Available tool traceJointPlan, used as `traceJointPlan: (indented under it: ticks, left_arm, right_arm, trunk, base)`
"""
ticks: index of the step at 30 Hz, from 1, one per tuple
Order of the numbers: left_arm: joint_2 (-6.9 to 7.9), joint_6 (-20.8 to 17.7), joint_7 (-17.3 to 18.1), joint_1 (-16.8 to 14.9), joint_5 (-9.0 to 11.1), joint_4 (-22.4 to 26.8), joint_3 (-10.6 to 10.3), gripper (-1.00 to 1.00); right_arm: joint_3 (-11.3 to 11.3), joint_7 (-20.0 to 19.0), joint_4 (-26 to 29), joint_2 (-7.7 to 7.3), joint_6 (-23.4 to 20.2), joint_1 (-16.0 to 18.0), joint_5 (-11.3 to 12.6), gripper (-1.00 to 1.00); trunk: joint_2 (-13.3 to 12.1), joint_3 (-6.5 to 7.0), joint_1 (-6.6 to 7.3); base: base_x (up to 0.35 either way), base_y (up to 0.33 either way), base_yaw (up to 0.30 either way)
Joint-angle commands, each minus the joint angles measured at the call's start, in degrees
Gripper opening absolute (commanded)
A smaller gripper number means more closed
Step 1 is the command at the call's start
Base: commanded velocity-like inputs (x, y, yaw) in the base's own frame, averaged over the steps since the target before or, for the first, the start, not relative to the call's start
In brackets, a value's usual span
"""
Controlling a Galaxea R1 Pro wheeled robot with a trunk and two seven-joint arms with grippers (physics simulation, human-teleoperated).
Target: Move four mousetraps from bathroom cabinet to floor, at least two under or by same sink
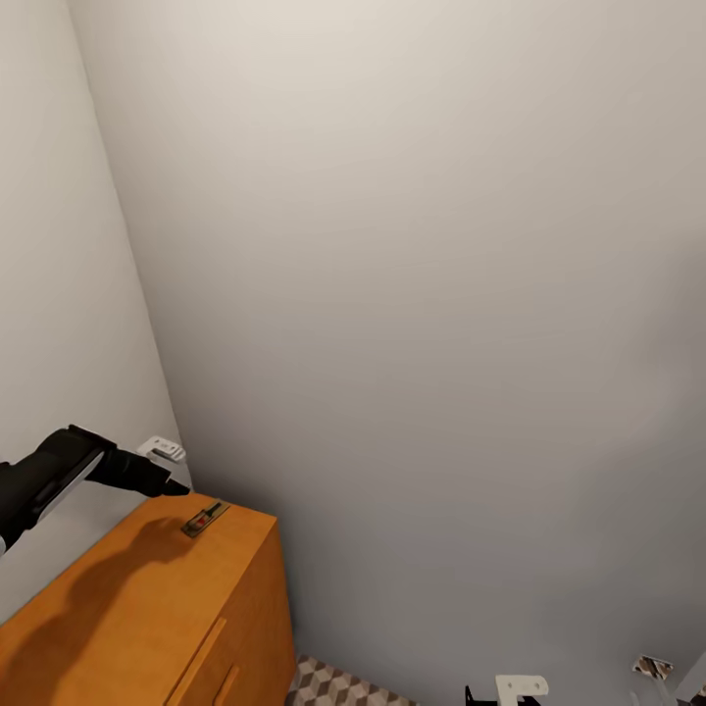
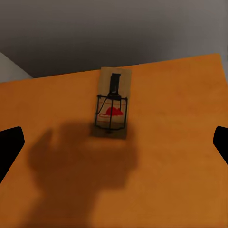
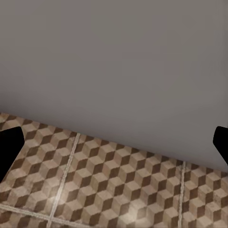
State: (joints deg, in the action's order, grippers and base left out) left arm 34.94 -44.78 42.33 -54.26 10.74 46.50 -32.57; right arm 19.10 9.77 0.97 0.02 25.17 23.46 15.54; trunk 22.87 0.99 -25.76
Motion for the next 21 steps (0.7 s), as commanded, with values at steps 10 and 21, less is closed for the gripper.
traceJointPlan:
  ticks: [10,21]
  left_arm:
    - [-0.34,-0.23,-0.23,-0.06,0.59,-0.3,-1.11,1.0]
    - [-1.37,-0.22,-0.25,-0.06,0.53,-0.28,-1.26,1.0]
  right_arm:
    - [0.5,0.16,-0.01,0.04,0.08,0.01,0.41,1.0]
    - [0.5,0.16,-0.01,0.01,0.06,0.01,0.4,1.0]
  trunk:
    - [0.05,-0.47,-0.02]
    - [0.05,-0.96,-0.02]
  base:
    - [0.0,0.0,0.0]
    - [0.0,0.0,0.0]
